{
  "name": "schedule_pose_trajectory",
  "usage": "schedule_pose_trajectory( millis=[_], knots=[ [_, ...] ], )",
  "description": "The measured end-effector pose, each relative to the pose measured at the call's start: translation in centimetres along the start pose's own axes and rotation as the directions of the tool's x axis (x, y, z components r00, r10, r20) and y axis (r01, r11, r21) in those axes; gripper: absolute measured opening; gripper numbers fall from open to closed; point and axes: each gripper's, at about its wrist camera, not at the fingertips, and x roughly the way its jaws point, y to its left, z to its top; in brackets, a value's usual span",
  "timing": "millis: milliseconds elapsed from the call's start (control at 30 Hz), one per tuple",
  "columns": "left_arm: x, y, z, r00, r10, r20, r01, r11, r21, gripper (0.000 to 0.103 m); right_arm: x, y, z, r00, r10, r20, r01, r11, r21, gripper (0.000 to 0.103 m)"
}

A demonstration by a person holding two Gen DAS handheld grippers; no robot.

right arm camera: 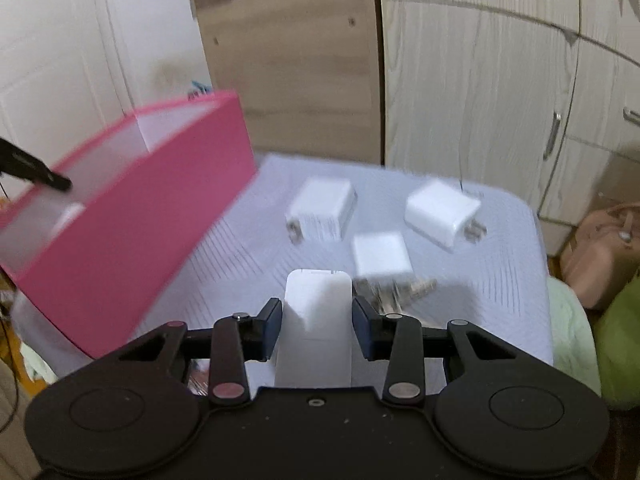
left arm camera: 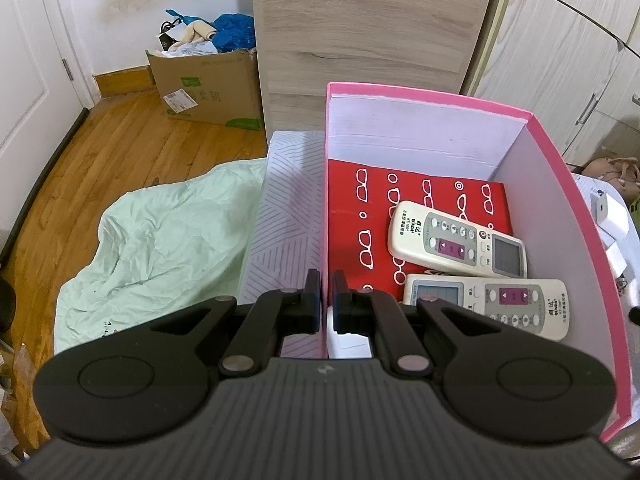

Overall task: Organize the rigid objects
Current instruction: 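Carry the white power bank into the pink box and release it upright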

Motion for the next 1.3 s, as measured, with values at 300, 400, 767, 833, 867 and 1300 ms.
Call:
schedule_pose_trajectory(
  millis=[300,400,767,833,867,1300],
  knots=[
    [0.0,-0.1,-0.1,1.0,0.001,0.0,-0.001,1.0,0.0,0.005,-1.8,1.7,4.2,0.967,0.233,0.099,-0.241,0.967,0.079,0.044],
    [0.0,0.0,-0.1,1.0,-0.006,0.001,0.006,1.0,-0.011,0.005,-1.9,3.9,6.6,0.939,0.324,0.11,-0.335,0.937,0.101,0.044],
    [0.0,0.5,0.0,0.999,-0.032,0.0,0.032,0.999,-0.034,0.005,6.1,13.9,14.1,0.904,0.418,-0.086,-0.396,0.897,0.194,0.044],
    [0.0,0.6,0.0,0.999,-0.034,0.0,0.034,0.998,-0.043,0.005,9.1,15.0,14.9,0.892,0.431,-0.138,-0.392,0.888,0.241,0.044],
    [0.0,0.6,0.0,0.999,-0.034,0.001,0.034,0.998,-0.048,0.005,10.6,15.4,15.1,0.874,0.452,-0.176,-0.399,0.876,0.27,0.044],
    [-0.1,0.4,0.0,1.0,-0.02,0.001,0.02,0.998,-0.055,0.005,20.8,16.8,13.3,0.843,0.5,-0.2,-0.286,0.731,0.62,0.044]
  ],
)
